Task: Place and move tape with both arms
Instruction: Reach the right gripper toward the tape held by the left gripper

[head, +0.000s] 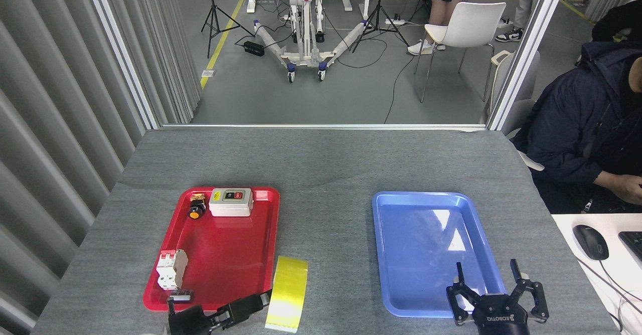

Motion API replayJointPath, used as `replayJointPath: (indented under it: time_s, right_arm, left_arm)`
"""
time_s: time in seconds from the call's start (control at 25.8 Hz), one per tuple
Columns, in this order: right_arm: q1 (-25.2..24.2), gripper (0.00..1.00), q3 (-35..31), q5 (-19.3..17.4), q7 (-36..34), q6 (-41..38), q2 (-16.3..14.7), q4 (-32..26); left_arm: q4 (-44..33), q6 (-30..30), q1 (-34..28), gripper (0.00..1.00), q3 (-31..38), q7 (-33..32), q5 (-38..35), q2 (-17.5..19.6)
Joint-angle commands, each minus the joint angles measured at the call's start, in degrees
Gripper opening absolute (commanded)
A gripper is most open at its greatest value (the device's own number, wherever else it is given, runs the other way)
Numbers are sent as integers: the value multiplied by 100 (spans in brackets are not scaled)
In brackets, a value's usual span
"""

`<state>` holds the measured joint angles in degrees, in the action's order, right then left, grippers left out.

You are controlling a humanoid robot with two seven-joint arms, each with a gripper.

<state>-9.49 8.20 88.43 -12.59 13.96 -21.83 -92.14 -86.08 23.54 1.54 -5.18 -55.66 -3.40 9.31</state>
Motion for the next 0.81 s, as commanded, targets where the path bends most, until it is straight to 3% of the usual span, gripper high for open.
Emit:
replayJointPath:
  time_s: [0.0,0.08,0.19,0.35,0.54,0.58,0.7,0.77]
  right_arm:
    - [18,100,700,-265,-657,142,-647,-32]
    - [27,100,973,-634,-648,80,-805,-49]
    - [123,100,1395,-1653,-622,-227,-1543,-348]
    - [492,100,1702,-3702,-262,-1335,-2291,-603]
    - [1178,100,1658,-6743,1602,-2600,-2546,-498]
    - [1283,100,1650,-7068,2014,-2671,-2484,-454]
    - [1354,100,1544,-7112,2893,-2741,-2115,-436]
    - [1310,100,1553,-7112,2920,-3101,-2054,-436]
  left_arm:
    - [-374,-324,-66,9,-335,55,94,-34]
    - [-471,-517,-74,9,-396,64,94,-140]
    - [-427,-578,-110,9,-396,73,85,-184]
    - [-392,-587,-101,9,-396,108,32,-228]
    - [-190,-596,31,9,-387,134,-3,-281]
    - [-155,-605,84,9,-387,134,-21,-263]
    - [-40,-596,233,9,-379,134,-30,-219]
    - [74,-596,330,9,-361,134,-30,-219]
